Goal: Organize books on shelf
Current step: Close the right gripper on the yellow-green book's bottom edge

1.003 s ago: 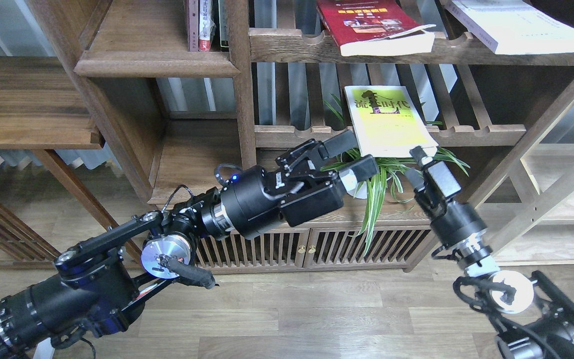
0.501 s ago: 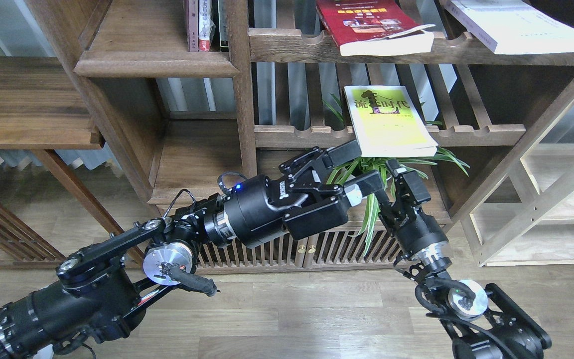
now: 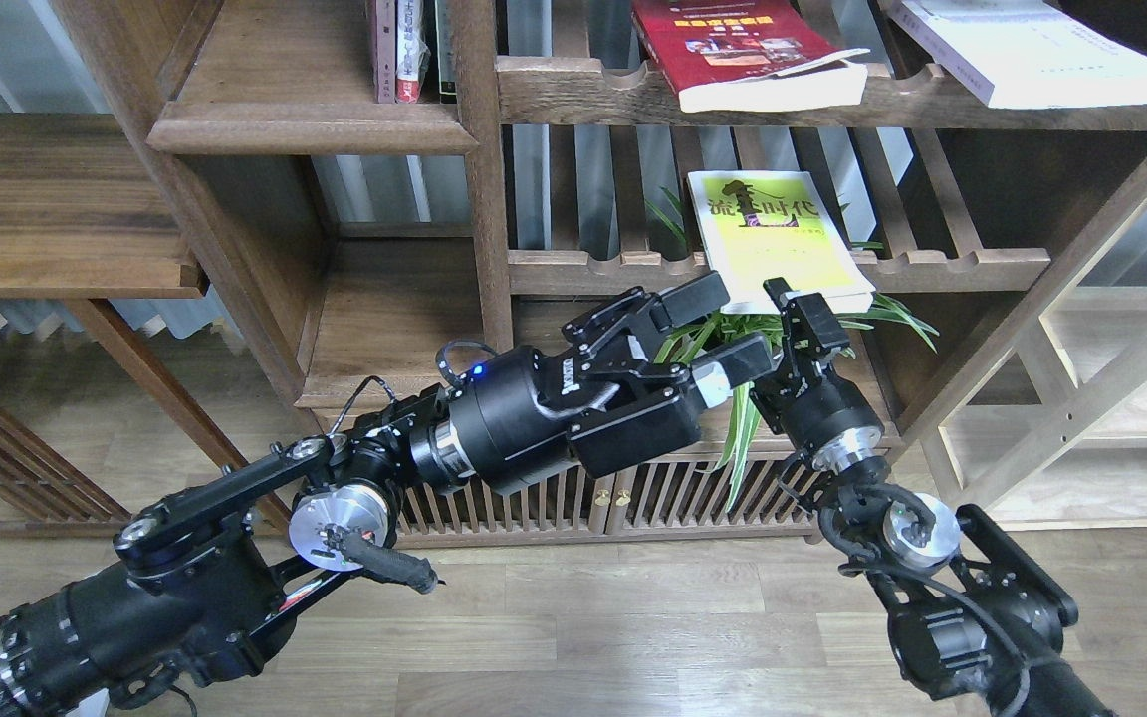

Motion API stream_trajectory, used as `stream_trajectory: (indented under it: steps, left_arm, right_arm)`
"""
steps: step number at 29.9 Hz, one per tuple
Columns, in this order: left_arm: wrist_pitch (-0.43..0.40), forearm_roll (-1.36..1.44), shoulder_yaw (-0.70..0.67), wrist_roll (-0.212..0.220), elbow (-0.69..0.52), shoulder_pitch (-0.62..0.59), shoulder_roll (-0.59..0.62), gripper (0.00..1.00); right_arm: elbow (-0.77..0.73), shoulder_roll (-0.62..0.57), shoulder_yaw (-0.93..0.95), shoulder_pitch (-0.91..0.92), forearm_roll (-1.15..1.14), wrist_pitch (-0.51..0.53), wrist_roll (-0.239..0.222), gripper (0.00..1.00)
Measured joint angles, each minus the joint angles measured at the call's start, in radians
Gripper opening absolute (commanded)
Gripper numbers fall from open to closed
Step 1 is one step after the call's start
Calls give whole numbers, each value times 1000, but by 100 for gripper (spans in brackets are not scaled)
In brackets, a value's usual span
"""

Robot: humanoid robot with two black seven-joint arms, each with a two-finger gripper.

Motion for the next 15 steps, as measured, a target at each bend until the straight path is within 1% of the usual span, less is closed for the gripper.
stream_trajectory:
  steps: [7, 15]
  left_arm:
    - [0, 0, -16, 6, 0, -1, 0, 99]
    - [0, 0, -30, 12, -4, -2, 1, 99]
  right_arm:
    - [-55, 1, -1, 49, 0, -20, 0, 96]
    - [-154, 2, 1, 134, 0, -26, 0, 94]
